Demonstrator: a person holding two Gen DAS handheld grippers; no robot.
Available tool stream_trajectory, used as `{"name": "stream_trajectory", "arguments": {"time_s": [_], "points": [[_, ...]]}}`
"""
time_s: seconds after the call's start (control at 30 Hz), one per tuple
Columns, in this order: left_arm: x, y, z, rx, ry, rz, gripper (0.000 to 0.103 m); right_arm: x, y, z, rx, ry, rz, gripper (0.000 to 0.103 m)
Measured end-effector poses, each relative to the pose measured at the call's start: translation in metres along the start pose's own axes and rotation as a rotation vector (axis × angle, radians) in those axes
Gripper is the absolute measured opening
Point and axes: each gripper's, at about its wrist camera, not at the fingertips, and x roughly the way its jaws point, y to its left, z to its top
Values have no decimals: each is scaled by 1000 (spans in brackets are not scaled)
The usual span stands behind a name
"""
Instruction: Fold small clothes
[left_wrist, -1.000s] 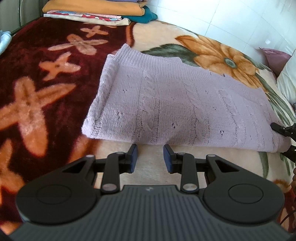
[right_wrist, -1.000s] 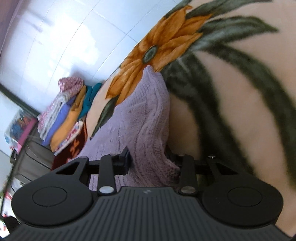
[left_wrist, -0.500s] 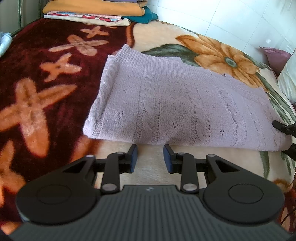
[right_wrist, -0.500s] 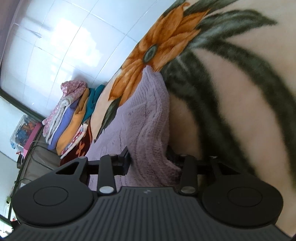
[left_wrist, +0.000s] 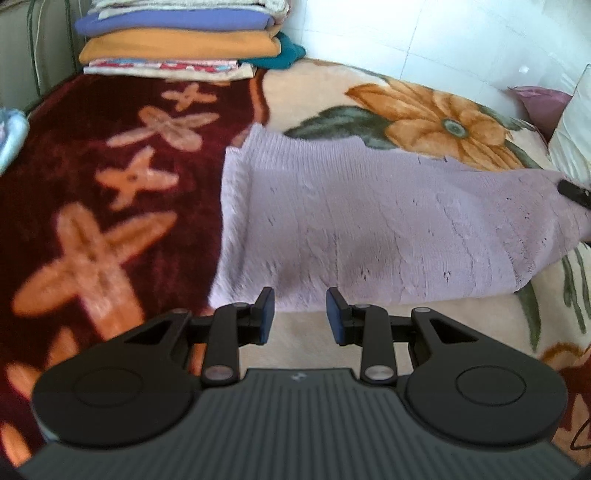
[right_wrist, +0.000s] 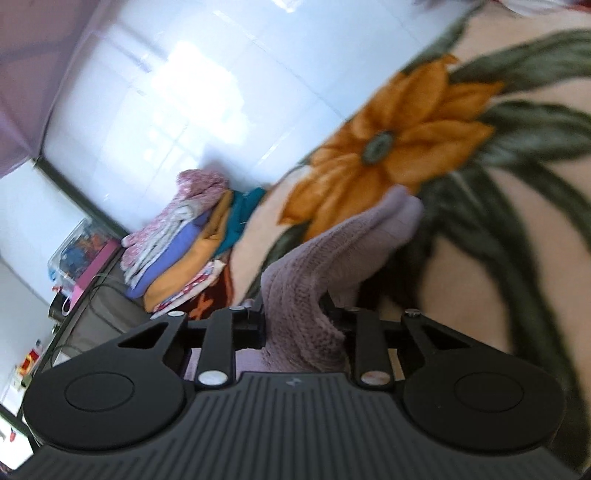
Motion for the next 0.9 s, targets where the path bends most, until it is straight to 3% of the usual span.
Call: {"name": "stream_trajectory", "arguments": {"time_s": [0.2, 0.43, 0.7, 0.9], "points": [[-8, 16, 11, 13, -19, 22, 33, 19, 57, 2, -112, 42, 46, 27], [-10, 39, 17, -21, -27, 27, 33, 48, 112, -8, -156, 110, 118, 26], [-12, 58, 16, -62, -39, 29, 33, 79, 166, -33, -238, 181, 156, 26], [-12, 67, 12, -73, -40, 31, 33, 119, 197, -66, -298, 280, 162, 26]]}}
